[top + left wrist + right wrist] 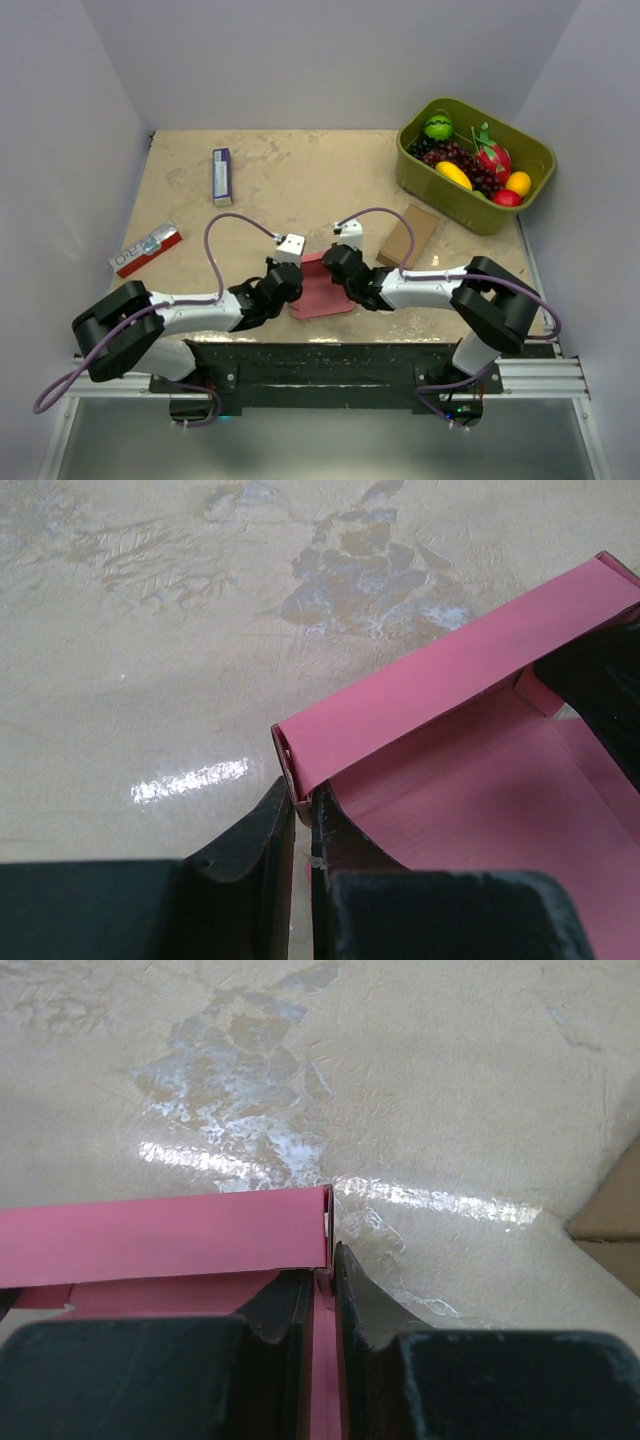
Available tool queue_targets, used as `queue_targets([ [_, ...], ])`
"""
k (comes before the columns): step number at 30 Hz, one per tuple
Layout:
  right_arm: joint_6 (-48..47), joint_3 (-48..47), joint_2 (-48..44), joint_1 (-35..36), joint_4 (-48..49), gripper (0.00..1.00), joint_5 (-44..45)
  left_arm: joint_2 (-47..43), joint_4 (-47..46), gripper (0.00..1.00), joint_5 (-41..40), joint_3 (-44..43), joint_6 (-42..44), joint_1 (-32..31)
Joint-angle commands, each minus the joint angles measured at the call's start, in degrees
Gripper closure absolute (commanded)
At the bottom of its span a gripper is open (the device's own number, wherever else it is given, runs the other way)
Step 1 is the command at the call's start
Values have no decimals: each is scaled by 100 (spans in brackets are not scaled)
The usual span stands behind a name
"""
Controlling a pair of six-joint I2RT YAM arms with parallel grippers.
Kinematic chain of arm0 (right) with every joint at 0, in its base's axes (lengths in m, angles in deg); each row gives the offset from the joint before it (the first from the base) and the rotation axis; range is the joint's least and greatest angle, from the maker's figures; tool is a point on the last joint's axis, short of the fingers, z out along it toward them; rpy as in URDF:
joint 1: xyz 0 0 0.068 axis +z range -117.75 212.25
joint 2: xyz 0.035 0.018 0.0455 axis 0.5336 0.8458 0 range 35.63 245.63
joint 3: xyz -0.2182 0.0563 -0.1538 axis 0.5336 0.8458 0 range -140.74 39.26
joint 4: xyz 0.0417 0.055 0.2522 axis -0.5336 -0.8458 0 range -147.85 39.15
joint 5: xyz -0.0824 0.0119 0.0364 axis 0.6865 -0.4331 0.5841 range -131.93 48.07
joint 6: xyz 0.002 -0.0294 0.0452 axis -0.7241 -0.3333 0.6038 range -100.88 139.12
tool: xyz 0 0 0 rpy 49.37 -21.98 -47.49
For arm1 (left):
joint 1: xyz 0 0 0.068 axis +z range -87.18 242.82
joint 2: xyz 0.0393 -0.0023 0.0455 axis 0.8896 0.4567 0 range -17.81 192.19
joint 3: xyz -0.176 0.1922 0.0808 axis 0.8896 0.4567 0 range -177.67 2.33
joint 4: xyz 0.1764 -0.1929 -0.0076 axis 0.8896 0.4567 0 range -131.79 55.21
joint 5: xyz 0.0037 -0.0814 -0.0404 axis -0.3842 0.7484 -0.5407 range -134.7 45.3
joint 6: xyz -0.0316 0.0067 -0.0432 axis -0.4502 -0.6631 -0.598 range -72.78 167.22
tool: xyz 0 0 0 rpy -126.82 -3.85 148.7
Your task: Fold the paper box
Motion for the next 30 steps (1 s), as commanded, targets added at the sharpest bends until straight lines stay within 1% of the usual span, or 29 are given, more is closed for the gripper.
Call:
queue_targets([
  [1, 1094, -418, 234, 19, -779, 100, 1179, 71, 139, 100, 123, -246, -175, -156],
  [4, 1568, -708, 480, 72, -1420, 100, 1531, 185, 235, 100, 9, -360, -184, -156],
  [5, 1856, -788, 559, 81, -1605, 100, 1636, 229, 287, 100, -18, -404, -184, -156],
  [6, 1981, -850, 612, 81, -1955, 100, 1785, 247, 314, 100, -44, -422, -192, -156],
  [10, 2474, -1105, 902, 81, -2573, 100, 1980, 238, 323, 100, -132, -466, -192, -147],
  [14, 2860, -1035, 999, 72, -2740, 100, 2094, 220, 376, 100, -158, -536, -157, -139],
  [17, 2931, -1026, 1008, 81, -2819, 100, 2112, 220, 358, 100, -141, -537, -149, -130],
  [22, 2651, -1123, 868, 98, -2741, 100, 1980, 387, 419, 100, -1, -580, -122, -42],
  [24, 2431, -1088, 737, 116, -2688, 100, 1831, 449, 464, 100, 148, -615, -87, 142],
  [26, 2221, -1018, 464, 151, -2644, 92, 1612, 501, 525, 100, 342, -633, -35, 317],
  [27, 2150, -930, 359, 160, -2644, 86, 1515, 519, 534, 100, 430, -651, -8, 388],
  [28, 2071, -877, 106, 204, -2626, 70, 1383, 580, 586, 100, 587, -677, 18, 450],
  [30, 1790, -693, -150, 256, -2521, 54, 972, 633, 657, 100, 729, -782, 124, 573],
])
